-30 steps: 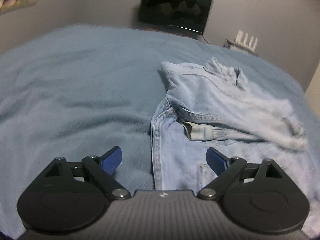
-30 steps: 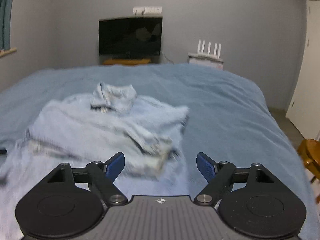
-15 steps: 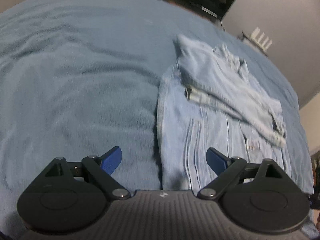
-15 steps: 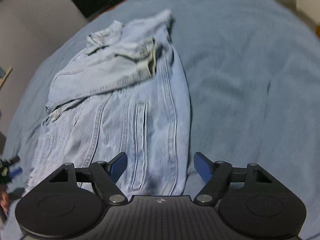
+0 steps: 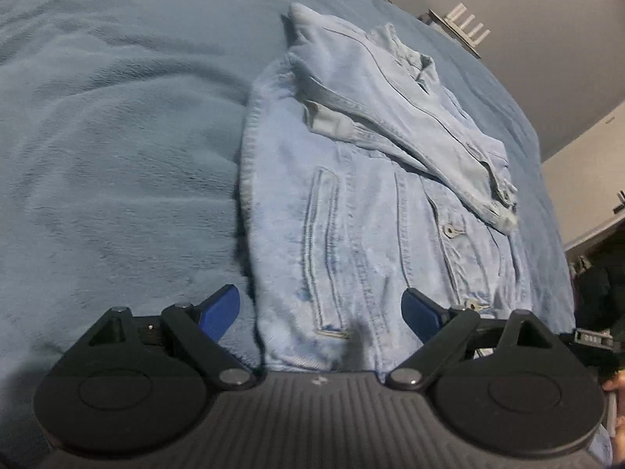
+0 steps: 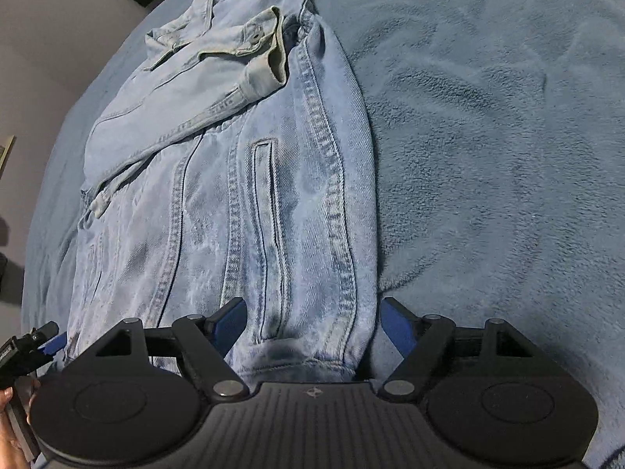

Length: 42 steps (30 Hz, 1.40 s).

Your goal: Fold large clothes

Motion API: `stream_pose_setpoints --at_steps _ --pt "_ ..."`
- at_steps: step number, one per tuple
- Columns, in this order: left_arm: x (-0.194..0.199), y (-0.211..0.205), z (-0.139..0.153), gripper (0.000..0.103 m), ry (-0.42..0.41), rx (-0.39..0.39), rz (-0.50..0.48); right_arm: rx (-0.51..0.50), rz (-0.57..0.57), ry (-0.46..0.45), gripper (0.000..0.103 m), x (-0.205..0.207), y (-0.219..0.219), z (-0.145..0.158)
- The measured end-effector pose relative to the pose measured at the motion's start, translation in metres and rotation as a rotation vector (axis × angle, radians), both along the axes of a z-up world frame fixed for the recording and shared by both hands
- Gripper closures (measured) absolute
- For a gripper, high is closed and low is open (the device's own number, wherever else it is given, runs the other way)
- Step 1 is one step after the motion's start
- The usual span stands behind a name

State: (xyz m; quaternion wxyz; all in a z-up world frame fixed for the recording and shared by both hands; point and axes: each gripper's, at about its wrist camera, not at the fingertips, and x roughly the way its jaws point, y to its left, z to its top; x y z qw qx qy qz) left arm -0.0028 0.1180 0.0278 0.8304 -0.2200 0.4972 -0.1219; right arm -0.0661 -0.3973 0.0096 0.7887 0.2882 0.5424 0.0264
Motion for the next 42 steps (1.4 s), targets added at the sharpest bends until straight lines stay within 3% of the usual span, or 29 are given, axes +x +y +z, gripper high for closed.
stream_pose_setpoints --at_steps 5,7,12,15,18,23,30,34,37,40,42 --pt "0.013 -0.003 -0.008 0.015 0.028 -0.009 0.005 0.031 -0.041 -0.014 0.029 0.004 -0.007 -0.002" --pt "0.014 -0.001 -0.011 0.016 0.039 -0.026 0.010 0.026 -0.057 -0.009 0.035 0.005 -0.008 -0.004" --pt "0.009 0.001 -0.011 0.034 0.077 -0.068 -0.010 0.034 -0.070 0.017 0.048 0.000 -0.008 -0.006" --pt "0.001 0.000 -0.009 0.037 0.090 -0.095 -0.046 0.066 -0.056 0.030 0.052 -0.007 -0.008 -0.005" --pt "-0.004 0.007 -0.004 0.037 0.064 -0.185 -0.049 0.136 0.002 0.033 0.052 -0.013 -0.006 -0.001" --pt "0.003 0.022 -0.014 0.037 0.053 -0.330 0.013 0.205 -0.030 0.006 0.050 -0.012 -0.013 -0.003" --pt "0.017 0.012 -0.018 0.037 0.058 -0.241 0.030 0.063 -0.114 0.027 0.050 0.002 -0.015 -0.013" --pt "0.020 0.009 -0.025 0.037 0.087 -0.202 0.023 0.088 -0.150 0.063 0.048 0.009 -0.021 -0.026" --pt "0.019 0.007 -0.027 0.037 0.118 -0.198 0.003 0.100 -0.104 0.057 0.037 0.011 -0.011 -0.027" --pt "0.018 0.004 -0.033 0.037 0.198 -0.244 -0.045 0.197 -0.010 0.096 0.034 0.008 -0.001 -0.032" --pt "0.014 0.010 -0.032 0.037 0.219 -0.290 -0.035 0.210 0.042 0.135 0.036 0.005 0.006 -0.033"
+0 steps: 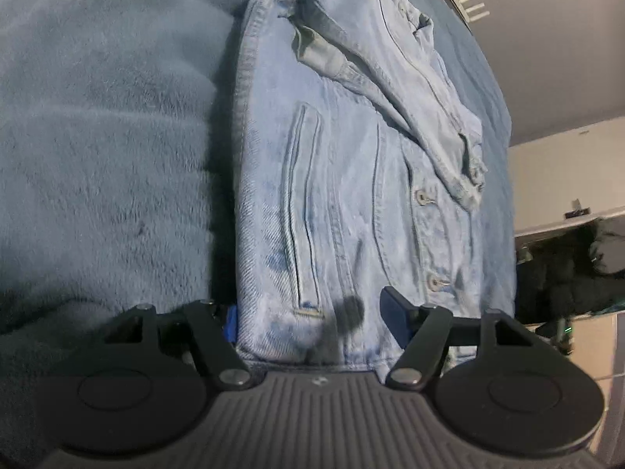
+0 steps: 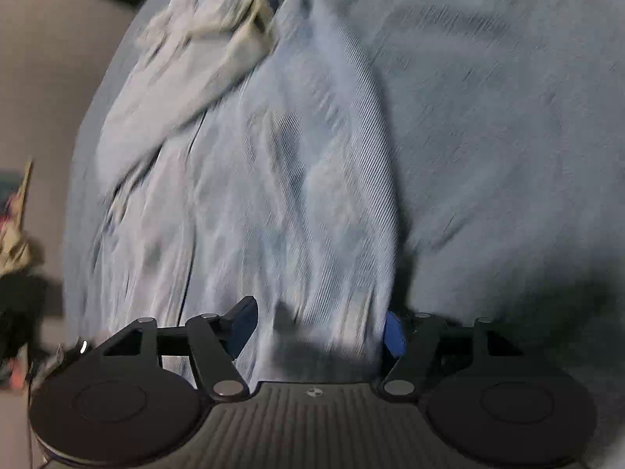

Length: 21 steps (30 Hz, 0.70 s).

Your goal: Fold large clothes

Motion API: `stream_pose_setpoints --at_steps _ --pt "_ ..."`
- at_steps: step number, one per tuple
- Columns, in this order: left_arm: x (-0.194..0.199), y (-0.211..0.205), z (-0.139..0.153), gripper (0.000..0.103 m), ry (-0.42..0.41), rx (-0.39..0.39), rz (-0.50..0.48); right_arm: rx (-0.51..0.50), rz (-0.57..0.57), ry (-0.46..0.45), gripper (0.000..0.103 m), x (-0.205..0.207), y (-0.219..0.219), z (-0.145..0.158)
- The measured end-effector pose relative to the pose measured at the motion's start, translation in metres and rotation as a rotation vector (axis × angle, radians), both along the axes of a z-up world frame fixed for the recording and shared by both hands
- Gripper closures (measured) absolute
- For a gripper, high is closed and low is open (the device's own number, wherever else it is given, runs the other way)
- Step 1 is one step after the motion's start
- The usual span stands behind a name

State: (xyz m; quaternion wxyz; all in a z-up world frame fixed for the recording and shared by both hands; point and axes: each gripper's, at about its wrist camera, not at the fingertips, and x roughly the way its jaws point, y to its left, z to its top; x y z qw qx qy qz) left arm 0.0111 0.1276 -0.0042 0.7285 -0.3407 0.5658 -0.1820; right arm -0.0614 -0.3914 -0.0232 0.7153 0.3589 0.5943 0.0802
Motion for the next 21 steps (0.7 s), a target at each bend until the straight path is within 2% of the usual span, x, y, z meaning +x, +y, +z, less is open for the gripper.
stream_pose_setpoints --at_steps 3,6,8,10,13,15,17,19,21 --pt "-0.006 0.005 -0.005 0.037 0.093 -0.106 -0.024 0.040 0.030 -0.021 0.043 -0.008 0.003 0.009" --pt "-0.011 -0.010 -0.002 0.037 0.096 -0.131 -0.166 0.106 0.026 -0.105 0.050 -0.015 -0.001 0.022" --pt "-0.010 -0.023 -0.002 0.037 0.096 -0.083 -0.230 0.126 0.026 -0.106 0.056 -0.015 -0.001 0.021" --pt "-0.007 -0.022 -0.008 0.037 0.109 -0.044 -0.187 0.099 0.032 -0.069 0.062 -0.010 0.000 0.016" --pt "-0.003 -0.008 -0.014 0.037 0.096 -0.083 -0.076 0.083 0.036 -0.058 0.062 -0.006 0.003 0.012" --pt "-0.001 -0.005 -0.013 0.037 0.084 -0.114 -0.058 0.084 0.035 -0.065 0.063 -0.004 0.005 0.013" --pt "-0.003 -0.007 -0.008 0.037 0.052 -0.109 -0.080 0.081 0.034 -0.088 0.065 -0.007 0.005 0.016" --pt "-0.003 -0.011 -0.004 0.046 0.031 -0.089 -0.101 0.081 0.030 -0.106 0.068 -0.009 0.006 0.019" --pt "-0.001 -0.014 -0.003 0.074 0.028 -0.059 -0.096 0.068 0.022 -0.120 0.071 -0.010 0.005 0.021"
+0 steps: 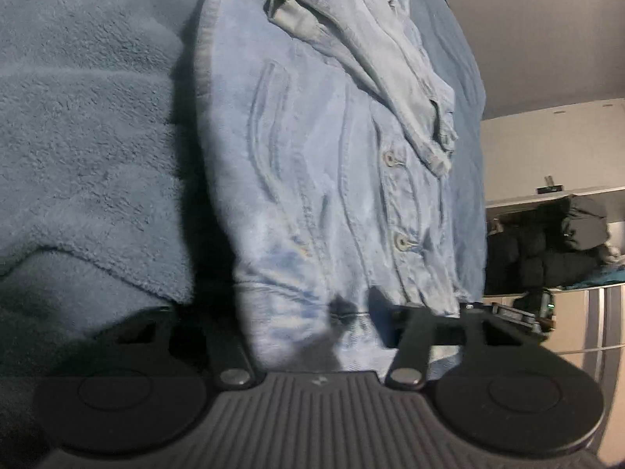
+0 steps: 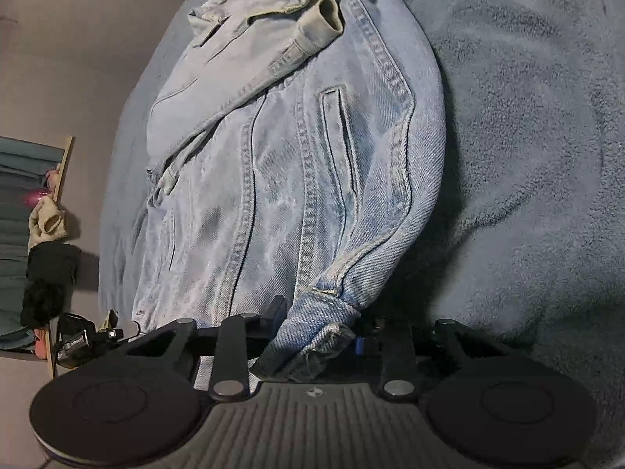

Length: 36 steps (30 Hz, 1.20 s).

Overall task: Fold large clothes
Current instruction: 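Lift the hem with both grippers and fold it toward the collar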

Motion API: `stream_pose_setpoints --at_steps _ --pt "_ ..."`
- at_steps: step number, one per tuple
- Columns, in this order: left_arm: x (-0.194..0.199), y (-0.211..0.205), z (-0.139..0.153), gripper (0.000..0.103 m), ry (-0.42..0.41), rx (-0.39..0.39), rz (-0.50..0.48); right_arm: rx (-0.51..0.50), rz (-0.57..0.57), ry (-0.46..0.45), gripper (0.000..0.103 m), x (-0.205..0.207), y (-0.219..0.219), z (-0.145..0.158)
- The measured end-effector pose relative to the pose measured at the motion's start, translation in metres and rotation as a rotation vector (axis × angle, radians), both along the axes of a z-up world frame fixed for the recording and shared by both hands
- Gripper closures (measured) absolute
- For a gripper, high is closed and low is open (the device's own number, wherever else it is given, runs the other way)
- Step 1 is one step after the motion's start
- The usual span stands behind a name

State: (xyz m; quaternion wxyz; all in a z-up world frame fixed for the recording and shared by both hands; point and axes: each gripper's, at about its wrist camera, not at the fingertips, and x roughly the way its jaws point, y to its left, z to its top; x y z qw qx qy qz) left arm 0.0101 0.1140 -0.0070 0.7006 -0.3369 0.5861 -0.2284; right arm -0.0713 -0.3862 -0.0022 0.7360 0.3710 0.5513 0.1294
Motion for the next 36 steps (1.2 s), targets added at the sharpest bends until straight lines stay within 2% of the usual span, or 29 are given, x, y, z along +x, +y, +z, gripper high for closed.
stream_pose_setpoints --at_steps 1,3,6,9,14,19,24,30,36 --pt "0.001 -0.002 0.001 0.081 -0.007 0.010 0.004 -0.004 -0.004 -0.011 0.073 0.001 0.000 0.001" --pt "-0.002 -0.001 0.009 0.086 -0.055 -0.007 0.003 -0.006 -0.027 -0.059 0.074 -0.002 -0.003 0.011" --pt "-0.007 0.003 0.020 0.087 -0.126 -0.050 0.025 0.044 -0.085 -0.147 0.076 -0.008 -0.017 0.027" --pt "-0.006 0.011 0.029 0.087 -0.187 -0.134 0.070 0.107 -0.144 -0.234 0.077 -0.017 -0.030 0.042" --pt "0.004 0.015 0.035 0.088 -0.225 -0.248 0.176 0.224 -0.247 -0.384 0.078 -0.015 -0.049 0.064" --pt "0.018 0.025 0.050 0.088 -0.268 -0.330 0.270 0.267 -0.319 -0.438 0.078 -0.008 -0.061 0.072" --pt "0.057 0.031 0.056 0.088 -0.268 -0.437 0.395 0.314 -0.395 -0.490 0.078 0.017 -0.072 0.081" --pt "0.126 0.022 0.071 0.088 -0.297 -0.413 0.424 0.282 -0.425 -0.535 0.078 0.083 -0.072 0.091" --pt "0.207 0.011 0.082 0.088 -0.301 -0.299 0.427 0.231 -0.488 -0.522 0.078 0.180 -0.068 0.085"
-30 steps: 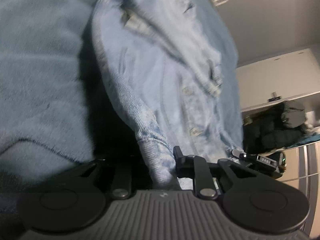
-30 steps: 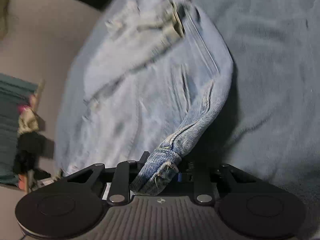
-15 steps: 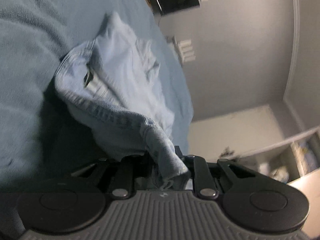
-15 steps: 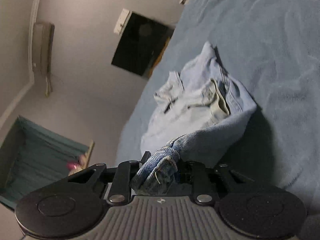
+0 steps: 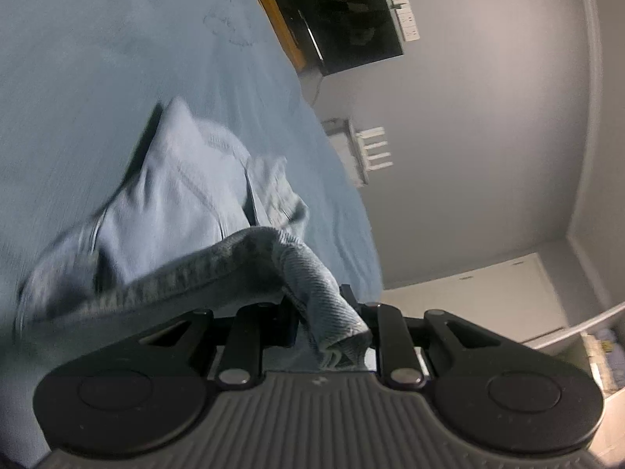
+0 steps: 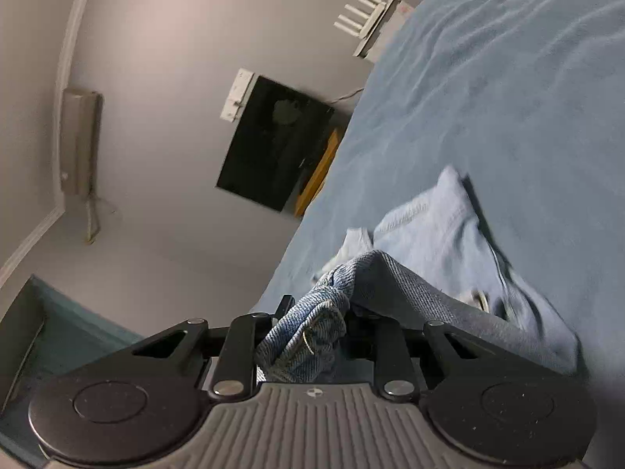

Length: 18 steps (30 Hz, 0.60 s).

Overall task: Fold large clothes
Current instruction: 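Lift the hem with both grippers and fold it toward the collar, then open both grippers and release the folded hem onto the jacket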

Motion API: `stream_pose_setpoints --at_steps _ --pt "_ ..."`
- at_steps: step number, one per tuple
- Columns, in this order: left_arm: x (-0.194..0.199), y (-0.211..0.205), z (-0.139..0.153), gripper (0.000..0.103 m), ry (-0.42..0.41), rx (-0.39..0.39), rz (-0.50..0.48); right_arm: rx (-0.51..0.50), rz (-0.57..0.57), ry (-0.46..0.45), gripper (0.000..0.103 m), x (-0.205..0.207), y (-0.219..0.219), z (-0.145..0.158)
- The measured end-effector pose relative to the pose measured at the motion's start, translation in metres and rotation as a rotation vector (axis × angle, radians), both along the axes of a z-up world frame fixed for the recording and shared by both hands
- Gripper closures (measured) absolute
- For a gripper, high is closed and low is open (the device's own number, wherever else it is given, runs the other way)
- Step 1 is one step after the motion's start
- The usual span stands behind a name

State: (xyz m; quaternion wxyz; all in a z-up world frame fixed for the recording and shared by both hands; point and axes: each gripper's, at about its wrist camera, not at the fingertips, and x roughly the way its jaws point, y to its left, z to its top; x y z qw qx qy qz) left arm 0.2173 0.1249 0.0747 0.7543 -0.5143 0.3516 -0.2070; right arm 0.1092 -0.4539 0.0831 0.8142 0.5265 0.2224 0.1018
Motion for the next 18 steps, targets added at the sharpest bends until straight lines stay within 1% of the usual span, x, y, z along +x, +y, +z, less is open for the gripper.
stream_pose_setpoints --at_steps 3,6,10,13,14,15,16,18 --pt "0.041 -0.007 0.000 0.088 0.015 0.078 0.022 -0.022 -0.025 0.038 0.078 0.047 0.004 -0.009" --pt "0.077 -0.014 -0.009 0.088 0.048 0.146 0.049 -0.056 -0.059 0.085 0.078 0.096 0.007 -0.021" --pt "0.111 -0.024 -0.029 0.088 0.097 0.190 0.080 -0.056 -0.079 0.131 0.079 0.140 0.011 -0.045" --pt "0.131 -0.031 -0.042 0.088 0.124 0.248 0.073 -0.075 -0.104 0.169 0.078 0.167 0.017 -0.064" --pt "0.136 -0.031 -0.047 0.088 0.147 0.259 0.074 -0.090 -0.094 0.186 0.078 0.175 0.019 -0.070" --pt "0.141 -0.030 -0.051 0.086 0.177 0.249 0.074 -0.097 -0.092 0.209 0.075 0.181 0.020 -0.076" --pt "0.143 -0.029 -0.055 0.085 0.197 0.234 0.075 -0.101 -0.102 0.227 0.069 0.183 0.019 -0.079" --pt "0.147 -0.026 -0.059 0.083 0.212 0.207 0.078 -0.078 -0.103 0.218 0.065 0.184 0.015 -0.083"
